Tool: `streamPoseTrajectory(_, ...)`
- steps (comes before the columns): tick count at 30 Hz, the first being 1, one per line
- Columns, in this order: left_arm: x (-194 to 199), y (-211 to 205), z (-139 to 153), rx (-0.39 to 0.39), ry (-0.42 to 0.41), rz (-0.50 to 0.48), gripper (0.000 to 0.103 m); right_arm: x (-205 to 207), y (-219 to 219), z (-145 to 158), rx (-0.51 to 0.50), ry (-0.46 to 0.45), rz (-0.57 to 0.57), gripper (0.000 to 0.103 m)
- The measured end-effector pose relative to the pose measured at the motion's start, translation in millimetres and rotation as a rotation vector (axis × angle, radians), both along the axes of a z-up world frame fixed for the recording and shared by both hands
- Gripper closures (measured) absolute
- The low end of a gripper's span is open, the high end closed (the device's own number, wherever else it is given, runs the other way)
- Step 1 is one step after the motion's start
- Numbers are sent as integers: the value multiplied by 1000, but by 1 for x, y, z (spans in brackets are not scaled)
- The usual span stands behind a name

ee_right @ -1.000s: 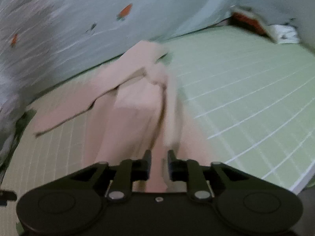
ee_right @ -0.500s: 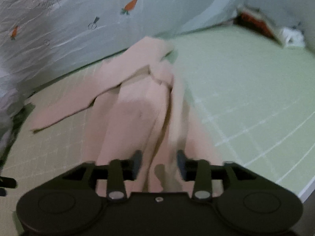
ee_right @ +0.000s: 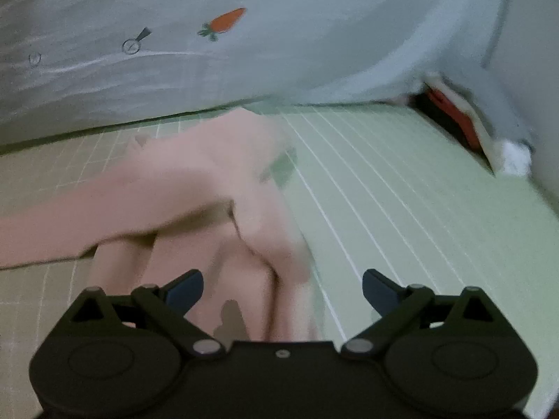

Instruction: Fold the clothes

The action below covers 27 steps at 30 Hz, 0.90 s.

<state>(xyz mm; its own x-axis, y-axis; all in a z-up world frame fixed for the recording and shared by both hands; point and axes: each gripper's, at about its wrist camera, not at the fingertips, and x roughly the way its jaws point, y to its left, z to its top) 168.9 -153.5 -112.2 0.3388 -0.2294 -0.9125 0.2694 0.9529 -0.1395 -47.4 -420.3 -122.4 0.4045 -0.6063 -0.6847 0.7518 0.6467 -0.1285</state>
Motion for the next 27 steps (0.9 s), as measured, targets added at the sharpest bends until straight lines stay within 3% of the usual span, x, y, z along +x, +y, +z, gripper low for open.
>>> streamPoseTrajectory(2,16,-5,-7,8,-2,6,19,22,-7,-5,-11,37,45,13)
streamPoseTrajectory(6,38,-14,-13,19,-44,0,19,56,-15,-14,-44,134,118,37)
streamPoseTrajectory(8,45,-20,-15,31,-75,-17,23,62,-20,-15,-47,133,133,56)
streamPoseTrajectory(9,46,-22,-15,37,-89,-25,28,64,-22,-15,-48,124,134,74)
streamPoseTrajectory(12,47,-24,-15,49,-109,-32,35,63,-30,-5,-24,50,99,94)
streamPoseTrajectory(16,46,-25,-15,58,-126,-35,35,53,-56,14,161,-183,0,96)
streamPoseTrajectory(20,45,-26,-15,67,-144,-39,35,51,-69,11,291,-309,-51,96)
streamPoseTrajectory(22,45,-27,-15,72,-153,-41,35,53,-74,0,350,-298,-55,95)
streamPoseTrajectory(26,44,-27,-15,74,-162,-42,35,59,-70,-7,355,-206,-28,89)
streamPoseTrajectory(27,45,-26,-15,69,-159,-41,36,59,-68,-5,351,-188,-18,80)
